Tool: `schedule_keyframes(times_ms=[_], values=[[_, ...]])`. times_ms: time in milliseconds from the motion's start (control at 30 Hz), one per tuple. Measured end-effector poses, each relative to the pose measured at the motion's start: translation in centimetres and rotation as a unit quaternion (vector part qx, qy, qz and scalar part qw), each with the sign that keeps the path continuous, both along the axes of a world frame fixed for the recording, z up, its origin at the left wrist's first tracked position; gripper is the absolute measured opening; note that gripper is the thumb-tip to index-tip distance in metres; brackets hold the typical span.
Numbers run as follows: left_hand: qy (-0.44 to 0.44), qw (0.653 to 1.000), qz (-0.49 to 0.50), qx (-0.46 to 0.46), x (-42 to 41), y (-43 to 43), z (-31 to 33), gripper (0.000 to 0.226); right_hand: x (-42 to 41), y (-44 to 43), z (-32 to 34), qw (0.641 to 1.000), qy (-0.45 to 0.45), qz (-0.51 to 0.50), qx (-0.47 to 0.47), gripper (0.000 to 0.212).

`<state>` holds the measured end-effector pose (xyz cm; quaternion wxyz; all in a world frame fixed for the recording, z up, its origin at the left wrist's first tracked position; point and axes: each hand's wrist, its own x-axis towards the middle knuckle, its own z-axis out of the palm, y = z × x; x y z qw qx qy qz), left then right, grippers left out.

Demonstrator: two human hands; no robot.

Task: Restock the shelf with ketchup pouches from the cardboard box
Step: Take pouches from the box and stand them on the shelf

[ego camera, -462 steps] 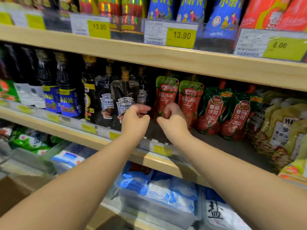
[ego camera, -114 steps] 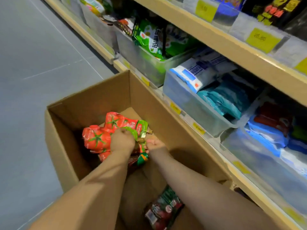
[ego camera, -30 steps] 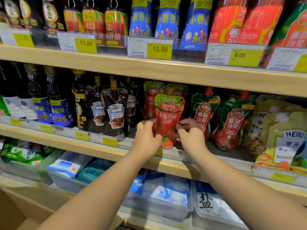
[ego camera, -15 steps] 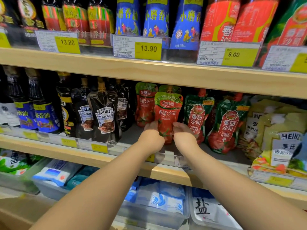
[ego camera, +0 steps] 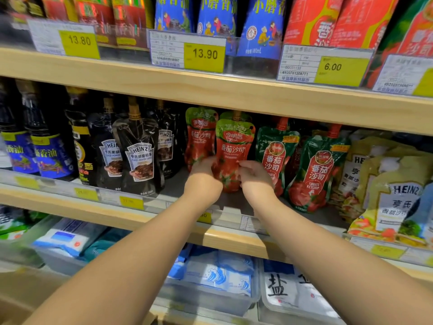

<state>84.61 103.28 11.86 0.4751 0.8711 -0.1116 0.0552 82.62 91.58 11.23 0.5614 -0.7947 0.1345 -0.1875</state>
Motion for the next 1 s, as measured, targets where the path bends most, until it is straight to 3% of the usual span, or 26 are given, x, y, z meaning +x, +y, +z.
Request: schedule_keyframes(times_ms=[67,200,333,433,767,900,1000], values=[[-0.043,0.994,0.045,-0.094,-1.2,1.6,0.4,0.055,-1.4,1.3,1.1,0.999,-0.040,0.018,-0.012,0.025],[-0.108,0.972,0.128,-0.162,-4.4,5.9,-0.3,0.044,-4.5,5.6,2.3,0.989,-0.102,0.106,-0.033,0.009],[-0.062,0.936,0.224,-0.263,-7.5,11.5,-3.8,0.036,-6.3,11.5,0.3,0.974,-0.114,0.186,-0.056,0.006],[-0.016,0.913,0.288,-0.290,-9.2,16.3,-7.9,0.033,-7.1,16.2,-2.5,0.964,-0.078,0.249,-0.040,0.014],[0.163,0.891,0.401,-0.135,-15.0,32.2,-22.7,0.028,-10.0,31.1,-14.6,0.918,0.039,0.395,-0.022,0.016],[0.223,0.850,0.464,-0.110,-17.8,37.2,-26.8,0.027,-10.3,35.4,-20.4,0.900,0.116,0.418,-0.038,0.016],[0.304,0.832,0.460,-0.058,-19.0,39.4,-28.8,0.029,-10.5,37.6,-24.9,0.888,0.193,0.415,-0.045,0.011]])
